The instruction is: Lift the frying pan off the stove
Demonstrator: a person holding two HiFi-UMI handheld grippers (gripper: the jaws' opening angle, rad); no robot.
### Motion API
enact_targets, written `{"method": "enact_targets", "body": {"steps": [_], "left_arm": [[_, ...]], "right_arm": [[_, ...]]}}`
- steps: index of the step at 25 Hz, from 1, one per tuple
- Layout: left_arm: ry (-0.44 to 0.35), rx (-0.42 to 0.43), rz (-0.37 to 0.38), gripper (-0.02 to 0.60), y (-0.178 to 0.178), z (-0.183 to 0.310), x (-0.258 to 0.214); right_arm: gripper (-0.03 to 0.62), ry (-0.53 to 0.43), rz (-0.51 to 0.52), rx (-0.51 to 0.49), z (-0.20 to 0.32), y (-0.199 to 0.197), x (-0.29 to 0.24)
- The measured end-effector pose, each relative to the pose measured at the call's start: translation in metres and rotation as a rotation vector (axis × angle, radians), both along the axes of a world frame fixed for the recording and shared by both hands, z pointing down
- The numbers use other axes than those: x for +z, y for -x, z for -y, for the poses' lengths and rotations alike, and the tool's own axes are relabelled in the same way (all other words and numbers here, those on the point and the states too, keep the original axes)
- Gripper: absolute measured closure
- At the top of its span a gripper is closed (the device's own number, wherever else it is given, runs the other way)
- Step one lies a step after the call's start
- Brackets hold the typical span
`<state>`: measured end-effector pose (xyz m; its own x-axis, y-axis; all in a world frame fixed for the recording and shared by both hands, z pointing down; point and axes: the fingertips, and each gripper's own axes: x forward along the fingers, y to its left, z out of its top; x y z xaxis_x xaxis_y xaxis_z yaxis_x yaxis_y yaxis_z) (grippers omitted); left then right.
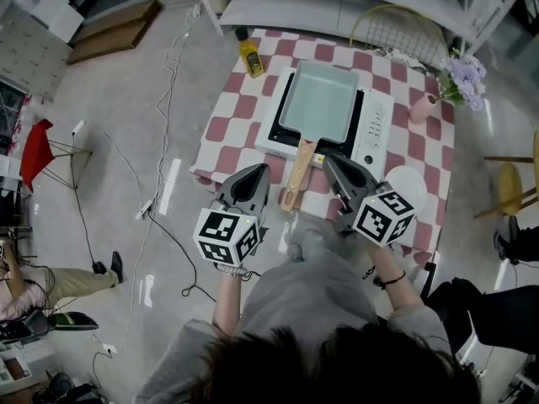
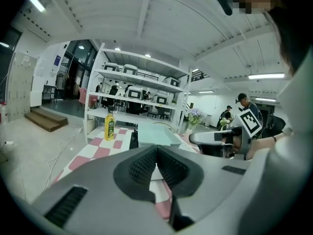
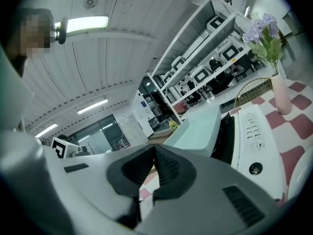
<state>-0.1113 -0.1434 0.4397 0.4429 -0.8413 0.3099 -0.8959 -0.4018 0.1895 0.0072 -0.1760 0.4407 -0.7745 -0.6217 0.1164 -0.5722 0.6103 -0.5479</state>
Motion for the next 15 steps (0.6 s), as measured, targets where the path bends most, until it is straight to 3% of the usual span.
{"method": "enact_targets", "body": {"steps": [8, 15], "left_arm": [[0.118, -0.002, 0.013, 0.554, -0.003, 0.011, 0.014], [0.198, 0.028, -0.043, 0.554, -0.008, 0.014, 0.019]], "right_arm": [[0.572, 0.064, 0.065, -0.045, 0.012, 0.001, 0.008], [0.571, 0.154, 0.086, -0.074, 0.019, 0.009, 0.016]]}}
